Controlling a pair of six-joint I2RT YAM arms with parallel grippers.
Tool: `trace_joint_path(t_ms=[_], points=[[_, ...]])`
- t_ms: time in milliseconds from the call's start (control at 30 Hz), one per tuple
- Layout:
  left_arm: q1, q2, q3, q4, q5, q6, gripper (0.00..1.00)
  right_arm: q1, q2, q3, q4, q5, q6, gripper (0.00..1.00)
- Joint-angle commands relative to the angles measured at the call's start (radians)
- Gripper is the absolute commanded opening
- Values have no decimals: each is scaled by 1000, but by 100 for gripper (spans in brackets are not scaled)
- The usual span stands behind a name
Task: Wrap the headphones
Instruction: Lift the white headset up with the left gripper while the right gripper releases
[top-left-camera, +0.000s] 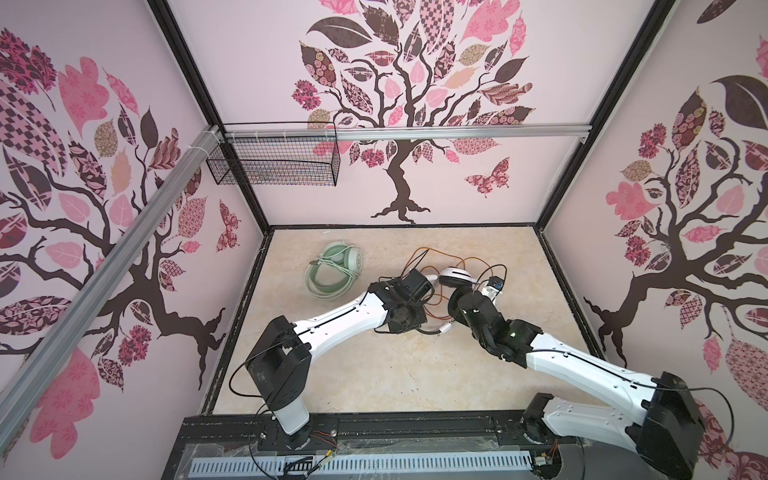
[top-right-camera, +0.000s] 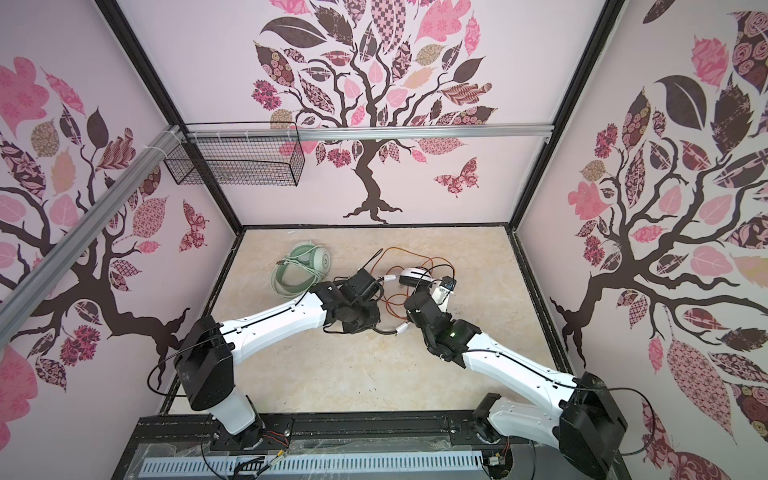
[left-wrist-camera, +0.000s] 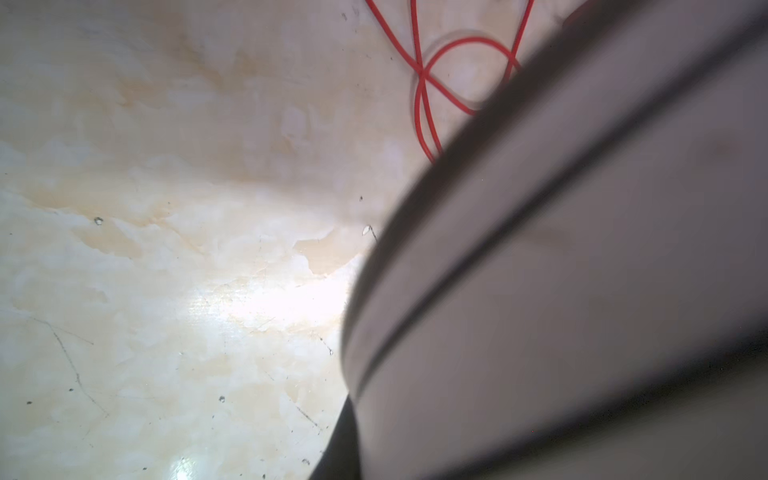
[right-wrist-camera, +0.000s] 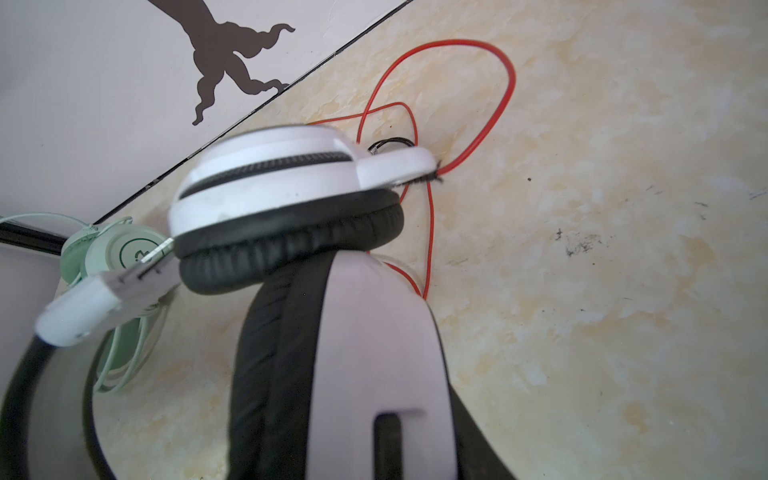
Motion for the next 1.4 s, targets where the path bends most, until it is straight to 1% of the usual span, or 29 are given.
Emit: trace_joint_path(t_ms=[0, 33, 67, 100, 167, 200, 233, 267, 300, 400, 467, 500, 567, 600, 633, 667, 700, 733, 800, 867, 933, 967, 1067, 1133, 1167, 1267, 1367], points=[[-2, 6, 12, -19, 11, 86, 0, 8, -59, 32, 112, 0, 4, 28], [2, 5, 12, -25, 12, 91, 0, 7, -62, 28, 120, -8, -4, 29], [7, -1, 10, -28, 12, 99, 0, 7, -66, 22, 143, -32, -34, 34], [11, -5, 7, -28, 13, 108, 0, 7, -71, 12, 185, -69, -85, 40], [28, -24, -5, -28, 14, 135, 0, 7, -107, -18, 277, -200, -226, 61], [37, -33, -13, -30, 13, 150, 0, 7, -131, -31, 314, -278, -297, 70], [51, -47, -21, -34, 12, 165, 0, 7, -168, -48, 350, -369, -381, 75], [64, -59, -28, -39, 11, 184, 0, 7, -203, -59, 358, -426, -430, 78], [82, -74, -38, -46, 10, 203, 0, 7, -246, -55, 326, -444, -462, 79], [140, -121, -67, -76, 16, 253, 0, -19, -307, 36, 113, -390, -527, 78], [172, -155, -86, -98, 14, 278, 0, -76, -333, 81, 18, -397, -553, 78], [185, -176, -95, -105, 15, 292, 0, -129, -351, 88, -6, -428, -557, 78], [206, -220, -109, -128, 13, 316, 0, -266, -372, 85, -23, -543, -546, 78], [220, -243, -119, -137, 16, 327, 0, -358, -374, 75, -18, -634, -527, 78], [235, -265, -125, -145, 41, 342, 0, -459, -369, 55, 6, -767, -501, 78], [247, -285, -129, -155, 64, 353, 0, -543, -358, 28, 49, -873, -466, 77], [260, -304, -128, -174, 79, 362, 0, -648, -339, -18, 115, -1004, -416, 77], [268, -332, -129, -191, 75, 357, 0, -713, -311, -66, 186, -1081, -347, 76], [289, -385, -132, -204, 92, 345, 0, -731, -248, -156, 342, -1158, -253, 76], [305, -434, -113, -225, 111, 332, 0, -732, -179, -224, 463, -1175, -203, 76], [308, -466, -54, -273, 109, 331, 0, -732, -112, -301, 579, -1135, -197, 76], [307, -476, -26, -294, 99, 330, 0, -731, -77, -317, 603, -1132, -215, 76], [306, -497, 76, -336, 61, 313, 0, -720, 38, -303, 593, -1176, -303, 75], [305, -506, 138, -374, 22, 291, 0, -681, 91, -285, 587, -1185, -347, 75], [305, -512, 155, -382, 2, 272, 0, -658, 106, -272, 566, -1164, -372, 75], [304, -540, 191, -376, -33, 237, 0, -560, 133, -218, 476, -1027, -472, 75], [304, -568, 208, -364, -94, 174, 0, -511, 158, -192, 474, -908, -508, 71]])
